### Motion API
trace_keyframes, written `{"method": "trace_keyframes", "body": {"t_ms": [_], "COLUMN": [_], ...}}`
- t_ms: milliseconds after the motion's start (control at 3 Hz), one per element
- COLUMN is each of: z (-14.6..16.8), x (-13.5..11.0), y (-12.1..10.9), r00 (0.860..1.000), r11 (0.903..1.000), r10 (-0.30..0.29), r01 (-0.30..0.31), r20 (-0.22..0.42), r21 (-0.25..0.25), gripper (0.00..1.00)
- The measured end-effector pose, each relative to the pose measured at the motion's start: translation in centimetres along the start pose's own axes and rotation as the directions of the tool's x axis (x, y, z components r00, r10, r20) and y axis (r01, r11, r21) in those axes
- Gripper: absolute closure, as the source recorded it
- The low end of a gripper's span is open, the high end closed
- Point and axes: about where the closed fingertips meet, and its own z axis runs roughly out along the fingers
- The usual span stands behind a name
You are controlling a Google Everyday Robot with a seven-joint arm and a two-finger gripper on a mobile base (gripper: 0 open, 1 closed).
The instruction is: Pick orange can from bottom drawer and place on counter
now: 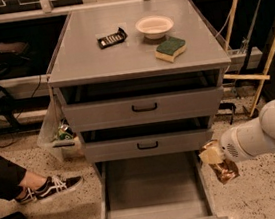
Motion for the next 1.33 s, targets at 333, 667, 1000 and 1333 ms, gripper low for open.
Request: {"method": "trace_keyframes", "body": {"t_ms": [333, 667, 1000, 1333], "z": [-1.9, -7.9, -12.8, -16.7], "x": [-2.9, -11.7, -20.5, -28.1], "y": [1.0, 3.2, 5.8, 7.4], "r00": [1.0, 0.998, 0.995, 0.991], "r11": [0.9997, 0.9955, 0.9872, 0.9839], "r10": [-0.016, -0.063, -0.095, -0.098], "r01": [0.016, 0.061, 0.093, 0.083], "r20": [0.005, 0.018, 0.014, 0.09], "r21": [0.016, 0.072, 0.13, 0.158], "gripper": [1.0, 1.0, 1.0, 1.0]}}
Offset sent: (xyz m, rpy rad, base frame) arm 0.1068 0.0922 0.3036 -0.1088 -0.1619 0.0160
